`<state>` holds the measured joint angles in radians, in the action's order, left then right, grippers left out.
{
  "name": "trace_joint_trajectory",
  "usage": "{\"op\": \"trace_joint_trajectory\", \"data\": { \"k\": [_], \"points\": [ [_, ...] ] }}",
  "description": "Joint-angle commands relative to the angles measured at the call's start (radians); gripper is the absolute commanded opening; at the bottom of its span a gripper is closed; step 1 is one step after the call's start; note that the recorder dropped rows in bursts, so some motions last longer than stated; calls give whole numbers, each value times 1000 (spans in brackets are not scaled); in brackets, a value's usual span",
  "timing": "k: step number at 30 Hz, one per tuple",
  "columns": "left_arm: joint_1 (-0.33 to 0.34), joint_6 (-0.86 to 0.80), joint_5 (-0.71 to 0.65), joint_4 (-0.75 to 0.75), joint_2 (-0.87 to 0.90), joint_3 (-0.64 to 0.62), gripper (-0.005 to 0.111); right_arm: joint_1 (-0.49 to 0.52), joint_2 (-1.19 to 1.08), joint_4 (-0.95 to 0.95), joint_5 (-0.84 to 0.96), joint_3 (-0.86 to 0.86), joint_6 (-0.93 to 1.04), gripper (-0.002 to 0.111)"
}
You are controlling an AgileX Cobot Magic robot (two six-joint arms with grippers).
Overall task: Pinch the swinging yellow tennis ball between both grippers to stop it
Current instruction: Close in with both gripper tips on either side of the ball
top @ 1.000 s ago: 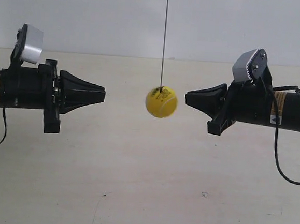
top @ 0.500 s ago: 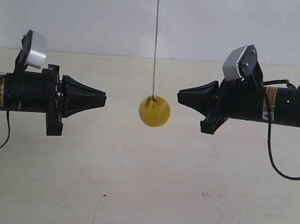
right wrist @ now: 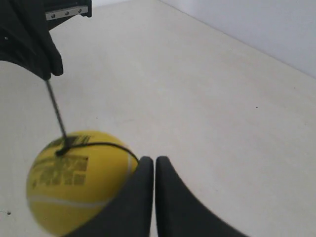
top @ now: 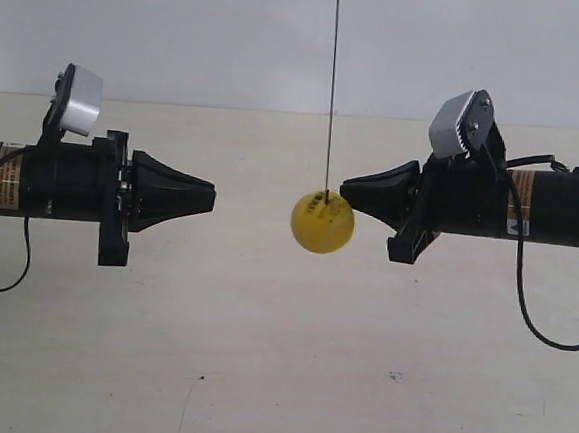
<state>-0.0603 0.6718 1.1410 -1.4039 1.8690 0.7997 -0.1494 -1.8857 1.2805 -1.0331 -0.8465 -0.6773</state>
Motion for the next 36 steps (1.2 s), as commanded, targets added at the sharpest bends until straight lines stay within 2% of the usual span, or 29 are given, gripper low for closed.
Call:
{"op": "trace_joint_trajectory", "data": {
  "k": [1,6,15,36],
  "points": [
    [-46,14,0,-7,3,22,5,0,-2,15,-16,-3,-10,0],
    [-76,19,-52,-5,3,39,5,0,-2,17,-20,-3,-13,0],
    [-78,36,-102,-6,3,42,5,0,-44,27,-21,-68,-17,0],
    [-80,47,-62,-15,3,42,5,0,-80,116,-106,-115,-117,0]
  ]
}}
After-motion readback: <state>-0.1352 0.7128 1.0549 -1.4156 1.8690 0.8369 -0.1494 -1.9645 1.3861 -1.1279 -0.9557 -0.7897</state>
